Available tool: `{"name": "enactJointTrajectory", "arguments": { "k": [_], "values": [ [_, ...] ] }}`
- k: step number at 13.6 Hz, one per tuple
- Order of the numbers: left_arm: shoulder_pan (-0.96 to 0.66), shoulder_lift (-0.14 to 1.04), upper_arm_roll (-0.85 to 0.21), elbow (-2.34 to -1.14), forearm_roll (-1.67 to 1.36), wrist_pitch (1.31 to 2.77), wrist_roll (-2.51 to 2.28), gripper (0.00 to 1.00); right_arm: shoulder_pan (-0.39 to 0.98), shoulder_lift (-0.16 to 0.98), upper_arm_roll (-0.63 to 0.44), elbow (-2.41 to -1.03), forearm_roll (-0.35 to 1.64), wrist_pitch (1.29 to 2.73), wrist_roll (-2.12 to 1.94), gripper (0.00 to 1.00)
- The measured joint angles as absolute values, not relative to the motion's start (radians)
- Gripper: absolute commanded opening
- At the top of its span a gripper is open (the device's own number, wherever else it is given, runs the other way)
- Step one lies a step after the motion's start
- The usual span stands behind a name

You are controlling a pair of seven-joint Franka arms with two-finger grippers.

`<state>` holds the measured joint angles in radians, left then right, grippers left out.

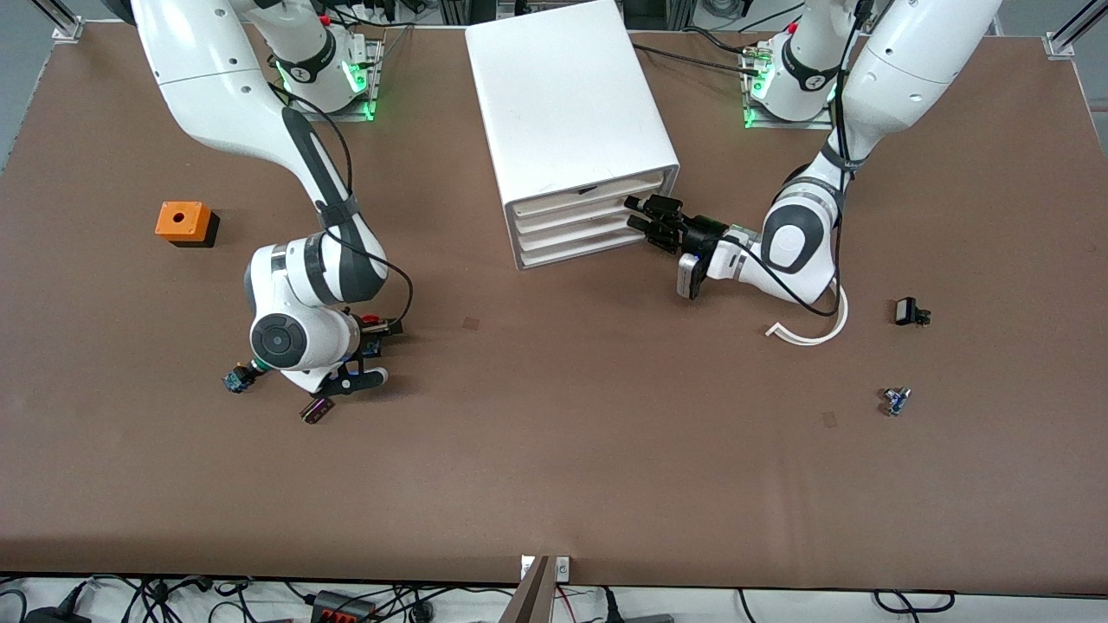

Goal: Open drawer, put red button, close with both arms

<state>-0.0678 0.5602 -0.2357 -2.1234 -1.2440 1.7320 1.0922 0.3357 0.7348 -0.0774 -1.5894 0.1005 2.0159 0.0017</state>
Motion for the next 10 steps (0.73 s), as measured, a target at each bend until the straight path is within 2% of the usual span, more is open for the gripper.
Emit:
{"name": "enactJointTrajectory", "arguments": {
  "k": [1,4,5,6,9,10],
  "values": [
    [-0.068,0.560,-0.236,-2.124,-1.261,1.727,1.092,0.51,0.336,0.743,-0.079,-1.590,0.100,2.016,0.002,1.00],
    [-0.070,0.562,-0.241,-2.127,-1.282,1.723,1.092,0.17,0.336,0.753,-0.079,-1.589,0.100,2.029,0.002,0.76],
    [-0.070,0.564,-0.242,-2.128,-1.282,1.723,1.092,0.11,0.335,0.753,-0.079,-1.589,0.100,2.034,0.002,0.69],
    [-0.070,0.567,-0.242,-2.127,-1.282,1.722,1.092,0.08,0.335,0.753,-0.079,-1.589,0.100,2.037,0.002,0.59],
    [-0.069,0.568,-0.242,-2.124,-1.294,1.702,1.096,0.07,0.335,0.754,-0.080,-1.589,0.100,2.038,0.002,0.06],
    [-0.068,0.568,-0.242,-2.120,-1.294,1.702,1.091,0.07,0.335,0.753,-0.082,-1.587,0.099,2.038,0.002,0.00]
  ]
}}
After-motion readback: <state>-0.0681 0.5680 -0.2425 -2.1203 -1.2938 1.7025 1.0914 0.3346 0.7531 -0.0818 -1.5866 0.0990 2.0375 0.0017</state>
